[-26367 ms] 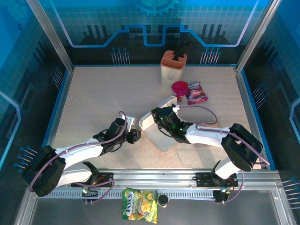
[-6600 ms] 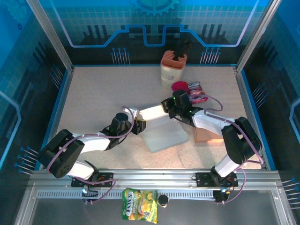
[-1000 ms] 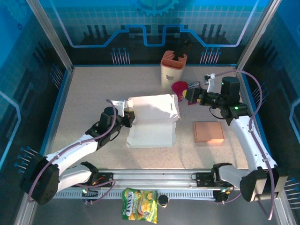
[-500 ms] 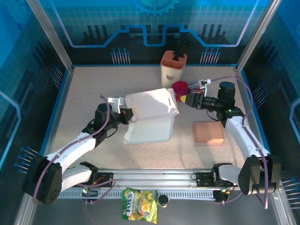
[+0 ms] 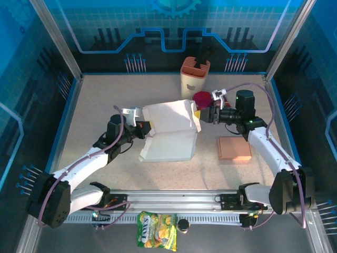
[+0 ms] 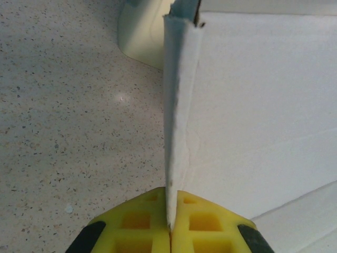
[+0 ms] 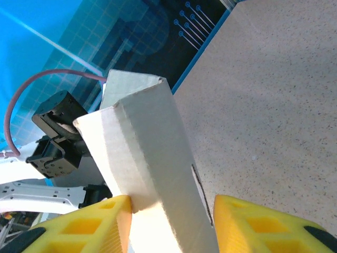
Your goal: Fold the paper box
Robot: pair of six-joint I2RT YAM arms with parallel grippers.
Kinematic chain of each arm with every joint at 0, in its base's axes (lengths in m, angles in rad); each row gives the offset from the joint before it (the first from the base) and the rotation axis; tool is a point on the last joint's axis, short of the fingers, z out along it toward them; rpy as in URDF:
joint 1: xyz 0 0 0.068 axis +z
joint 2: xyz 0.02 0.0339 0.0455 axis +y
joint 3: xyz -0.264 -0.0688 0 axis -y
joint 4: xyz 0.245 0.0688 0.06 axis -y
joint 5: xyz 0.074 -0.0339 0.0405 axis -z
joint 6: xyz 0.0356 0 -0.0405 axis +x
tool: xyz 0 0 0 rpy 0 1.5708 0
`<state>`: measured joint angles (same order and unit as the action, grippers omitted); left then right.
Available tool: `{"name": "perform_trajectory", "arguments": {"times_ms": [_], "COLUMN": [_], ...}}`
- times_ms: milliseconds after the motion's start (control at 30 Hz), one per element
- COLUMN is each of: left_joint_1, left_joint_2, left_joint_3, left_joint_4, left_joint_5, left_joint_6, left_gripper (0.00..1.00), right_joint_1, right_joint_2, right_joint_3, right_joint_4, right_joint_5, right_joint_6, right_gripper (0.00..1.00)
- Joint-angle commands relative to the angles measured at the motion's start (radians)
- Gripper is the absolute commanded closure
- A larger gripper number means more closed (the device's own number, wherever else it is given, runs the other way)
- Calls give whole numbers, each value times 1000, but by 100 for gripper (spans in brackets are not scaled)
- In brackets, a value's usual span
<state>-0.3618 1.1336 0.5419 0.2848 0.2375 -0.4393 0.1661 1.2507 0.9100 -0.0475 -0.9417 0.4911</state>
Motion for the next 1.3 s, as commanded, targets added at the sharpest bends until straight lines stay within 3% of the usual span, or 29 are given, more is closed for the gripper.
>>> {"name": "perform_trajectory", "arguments": {"times_ms": [0, 200, 600, 833, 1067, 1267], "left_joint_1": [11, 11, 9, 9, 7, 4], "left_joint_2": [9, 3, -13, -24, -20, -28], "left_joint_3": [32, 32, 44, 48, 51, 52], "left_joint_4": [13, 4, -25, -44, -41, -50], "left_joint_5": [34, 34, 27, 17, 18, 10], "left_joint_6": [3, 12, 25, 32, 33, 34], "left_gripper": [100, 100, 100, 100, 100, 100], "right_joint_1": [33, 87, 244, 274, 278, 317], "right_joint_2": [14, 17, 20, 13, -3, 16], "right_joint_3": [48, 113, 209, 211, 187, 203], "right_joint_4": [-62, -206, -402, -401, -362, -391], "right_joint_5": [44, 190, 600, 668, 623, 748], "right_joint_6": [-64, -157, -250, -240, -232, -230], "right_gripper": [55, 58, 60, 67, 70, 69]}}
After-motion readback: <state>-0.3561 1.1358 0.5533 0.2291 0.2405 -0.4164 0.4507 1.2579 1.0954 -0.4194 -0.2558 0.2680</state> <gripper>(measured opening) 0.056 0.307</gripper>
